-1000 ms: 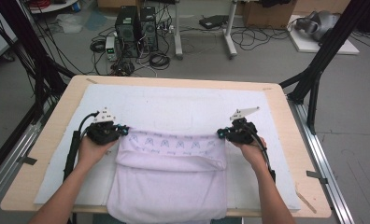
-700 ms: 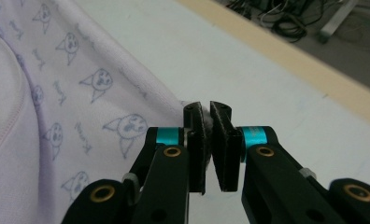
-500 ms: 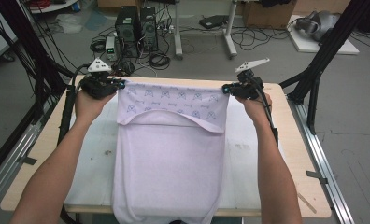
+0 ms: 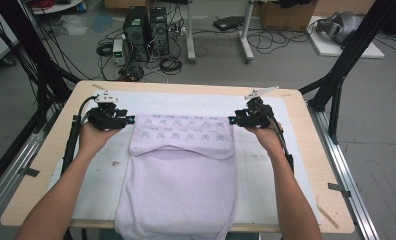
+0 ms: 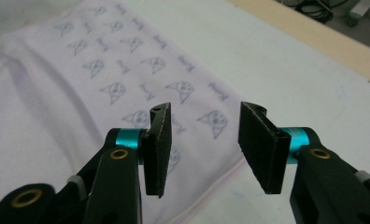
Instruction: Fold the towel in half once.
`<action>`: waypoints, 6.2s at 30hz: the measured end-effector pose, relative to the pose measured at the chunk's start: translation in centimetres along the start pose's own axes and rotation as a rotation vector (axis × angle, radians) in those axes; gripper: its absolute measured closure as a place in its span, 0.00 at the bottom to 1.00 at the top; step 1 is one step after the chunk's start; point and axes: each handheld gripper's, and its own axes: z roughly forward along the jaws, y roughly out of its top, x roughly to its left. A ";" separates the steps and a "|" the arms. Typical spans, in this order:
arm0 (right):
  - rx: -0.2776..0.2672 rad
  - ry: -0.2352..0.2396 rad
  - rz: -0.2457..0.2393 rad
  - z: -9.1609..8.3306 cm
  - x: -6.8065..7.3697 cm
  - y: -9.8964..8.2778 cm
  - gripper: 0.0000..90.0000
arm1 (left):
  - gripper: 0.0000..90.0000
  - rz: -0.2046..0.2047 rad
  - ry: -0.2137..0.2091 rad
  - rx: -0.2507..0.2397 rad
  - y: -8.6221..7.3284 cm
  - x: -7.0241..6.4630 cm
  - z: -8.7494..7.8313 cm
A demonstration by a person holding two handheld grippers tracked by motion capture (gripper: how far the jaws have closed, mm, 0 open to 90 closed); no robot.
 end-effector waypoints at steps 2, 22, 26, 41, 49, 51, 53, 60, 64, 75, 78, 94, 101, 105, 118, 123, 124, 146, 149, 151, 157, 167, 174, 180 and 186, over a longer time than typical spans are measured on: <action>-0.001 0.011 -0.010 0.1 0.8 -0.9 0.60 | 0.60 0.006 -0.014 0.007 -0.8 -0.4 0.0; 0.122 0.077 -0.059 1.9 4.7 -8.1 0.76 | 0.79 0.118 -0.167 0.120 -6.4 -4.3 0.4; 0.154 0.056 -0.067 1.7 4.5 -8.4 0.77 | 0.79 0.096 -0.168 0.110 -7.1 -3.9 0.0; 0.137 0.070 -0.083 2.7 5.0 -8.3 0.73 | 0.81 0.067 -0.170 0.088 -7.1 -3.9 0.9; 0.087 0.080 -0.056 2.2 4.8 -8.6 0.97 | 0.96 0.054 -0.158 0.042 -6.7 -3.8 -0.1; 0.061 0.081 -0.055 1.8 4.7 -8.5 0.98 | 0.96 0.050 -0.159 0.022 -6.4 -3.6 -0.7; 0.024 0.094 -0.042 1.1 4.6 -8.3 0.98 | 0.96 0.030 -0.165 -0.007 -6.1 -3.3 -1.4; -0.025 0.127 -0.063 -1.3 5.3 -7.3 0.98 | 0.96 0.054 -0.170 -0.022 -5.6 -3.8 -3.1; -0.032 0.138 -0.092 -2.4 6.3 -7.5 0.98 | 0.96 0.095 -0.176 -0.015 -5.9 -4.7 -4.3; -0.045 0.201 -0.128 -5.6 10.6 -11.1 0.97 | 0.96 0.156 -0.173 -0.040 -9.1 -8.9 -7.9; -0.028 0.232 -0.135 -6.0 11.7 -12.3 0.97 | 0.95 0.156 -0.213 -0.034 -10.1 -9.8 -8.7; 0.001 0.038 0.005 -0.8 3.5 -7.5 0.55 | 0.56 -0.017 -0.026 -0.038 -5.0 -2.8 -0.9; 0.078 -0.034 0.037 3.4 0.3 -6.1 0.46 | 0.45 -0.138 -0.001 0.018 -4.9 -0.2 3.7; 0.087 -0.007 0.063 5.2 -0.2 -6.4 0.51 | 0.50 -0.147 0.020 0.043 -4.7 -0.5 5.0; -0.034 -0.095 0.032 2.6 -1.7 -1.1 0.95 | 0.96 -0.059 0.087 -0.074 3.6 0.6 2.7; -0.132 -0.145 -0.023 -1.3 -2.6 4.7 0.95 | 0.96 -0.020 0.134 -0.176 10.0 1.8 -0.6; -0.135 -0.144 -0.028 -1.8 -2.7 5.4 0.93 | 0.95 -0.019 0.137 -0.187 10.8 1.9 -1.0; -0.003 0.032 -0.026 1.9 1.8 -2.5 0.50 | 0.58 0.018 -0.046 -0.072 -1.8 -0.7 0.2; 0.004 0.045 -0.041 2.0 2.9 -3.6 0.51 | 0.59 0.030 -0.070 -0.067 -3.1 -1.3 0.0; 0.001 0.056 -0.048 2.0 3.5 -4.4 0.54 | 0.62 0.037 -0.084 -0.051 -4.2 -1.7 0.1; 0.025 0.075 -0.048 2.5 4.4 -6.5 0.59 | 0.67 0.069 -0.142 -0.004 -5.6 -2.2 0.6; 0.086 0.073 -0.059 3.6 4.7 -7.8 0.66 | 0.74 0.103 -0.175 0.037 -7.1 -2.9 1.4; 0.077 0.076 -0.066 3.9 5.0 -7.8 0.94 | 0.96 0.123 -0.142 0.050 -6.8 -3.4 1.6; 0.042 0.077 -0.084 2.8 5.0 -7.1 0.97 | 0.97 0.090 -0.137 -0.022 -6.2 -3.1 0.0; -0.035 0.092 -0.093 0.1 5.7 -6.6 0.97 | 0.97 0.089 -0.148 -0.075 -5.6 -3.7 -2.8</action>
